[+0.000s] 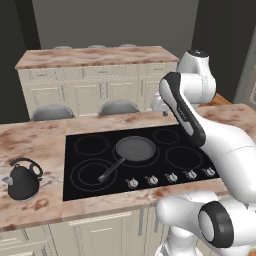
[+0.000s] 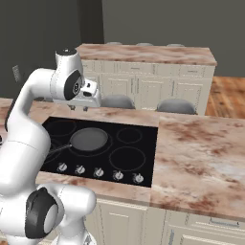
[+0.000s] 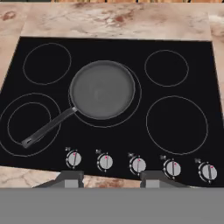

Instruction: Pick the kettle from the counter and place it on a stove burner. Then turn the burner on.

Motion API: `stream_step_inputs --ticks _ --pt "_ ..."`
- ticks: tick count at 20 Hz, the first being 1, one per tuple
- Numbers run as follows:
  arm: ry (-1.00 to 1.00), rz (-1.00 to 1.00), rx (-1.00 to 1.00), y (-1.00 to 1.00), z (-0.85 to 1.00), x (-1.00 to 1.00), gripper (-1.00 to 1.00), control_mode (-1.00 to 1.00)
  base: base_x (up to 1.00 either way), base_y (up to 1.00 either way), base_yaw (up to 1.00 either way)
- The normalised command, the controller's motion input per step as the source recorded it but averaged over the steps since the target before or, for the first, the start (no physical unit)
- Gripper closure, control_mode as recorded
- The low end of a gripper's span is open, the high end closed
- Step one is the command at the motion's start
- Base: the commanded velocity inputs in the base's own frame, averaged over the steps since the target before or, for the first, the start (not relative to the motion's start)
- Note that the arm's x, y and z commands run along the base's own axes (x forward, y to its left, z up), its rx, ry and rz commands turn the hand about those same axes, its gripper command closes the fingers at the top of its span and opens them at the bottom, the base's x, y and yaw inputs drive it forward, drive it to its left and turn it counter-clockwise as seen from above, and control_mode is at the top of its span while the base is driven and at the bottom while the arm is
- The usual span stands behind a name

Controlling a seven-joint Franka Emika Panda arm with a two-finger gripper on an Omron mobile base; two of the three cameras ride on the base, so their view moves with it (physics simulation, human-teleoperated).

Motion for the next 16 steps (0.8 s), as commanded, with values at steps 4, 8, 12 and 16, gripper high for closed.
stream_step_inputs --ticks 4,8,12,16 --pt "0.02 0.04 0.0 0.07 -0.04 -0.08 -1.0 -1.0 0.0 0.0 0.0" --pt "0.0 0.09 0.0 0.29 -0.09 -0.19 -1.0 -1.0 0.0 0.0 0.0" --pt "0.0 0.12 0.0 0.35 -0.08 -0.11 -1.0 -1.0 0.0 0.0 0.0" --pt "0.0 0.18 0.0 0.32 -0.06 -0.13 -1.0 -1.0 0.0 0.0 0.0"
